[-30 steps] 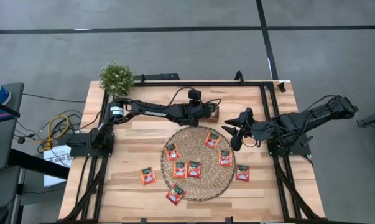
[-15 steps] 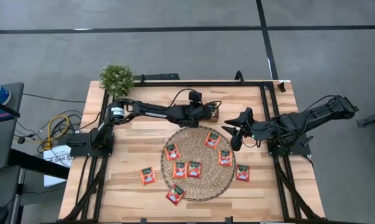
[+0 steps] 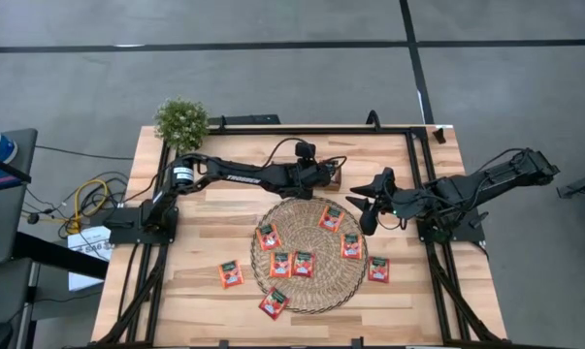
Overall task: Pick & Place Tea
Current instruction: Put the red tea bag into the middle section of the wooden organizer
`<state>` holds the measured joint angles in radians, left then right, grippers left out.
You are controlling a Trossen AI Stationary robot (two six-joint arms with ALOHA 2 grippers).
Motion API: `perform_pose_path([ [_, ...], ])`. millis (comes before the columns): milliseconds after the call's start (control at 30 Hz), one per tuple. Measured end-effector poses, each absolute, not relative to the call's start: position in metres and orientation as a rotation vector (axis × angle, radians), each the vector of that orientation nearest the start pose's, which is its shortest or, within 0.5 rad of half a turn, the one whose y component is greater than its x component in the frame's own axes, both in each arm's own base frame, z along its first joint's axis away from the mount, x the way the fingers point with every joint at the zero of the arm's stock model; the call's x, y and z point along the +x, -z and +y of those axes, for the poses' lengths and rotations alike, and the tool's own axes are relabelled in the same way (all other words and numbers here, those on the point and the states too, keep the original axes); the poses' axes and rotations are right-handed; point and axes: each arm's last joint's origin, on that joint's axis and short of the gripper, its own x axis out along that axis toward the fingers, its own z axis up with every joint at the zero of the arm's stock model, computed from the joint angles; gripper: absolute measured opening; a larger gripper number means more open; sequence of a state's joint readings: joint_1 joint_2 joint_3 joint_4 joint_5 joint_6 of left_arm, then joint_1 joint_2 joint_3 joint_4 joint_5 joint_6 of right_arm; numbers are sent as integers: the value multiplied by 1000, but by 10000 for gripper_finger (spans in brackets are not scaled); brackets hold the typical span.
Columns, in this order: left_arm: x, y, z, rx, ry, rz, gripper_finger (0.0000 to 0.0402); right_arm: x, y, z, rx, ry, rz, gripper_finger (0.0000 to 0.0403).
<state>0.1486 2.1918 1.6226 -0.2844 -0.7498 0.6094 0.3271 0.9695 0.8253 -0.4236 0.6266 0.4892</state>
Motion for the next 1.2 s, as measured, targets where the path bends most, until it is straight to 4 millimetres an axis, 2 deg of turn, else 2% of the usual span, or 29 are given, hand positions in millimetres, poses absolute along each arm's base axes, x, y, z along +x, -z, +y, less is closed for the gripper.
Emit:
perform_pose_path([
  [1200, 461, -169, 86, 816, -582, 1109, 0, 194, -296, 48, 213, 405, 421, 121],
])
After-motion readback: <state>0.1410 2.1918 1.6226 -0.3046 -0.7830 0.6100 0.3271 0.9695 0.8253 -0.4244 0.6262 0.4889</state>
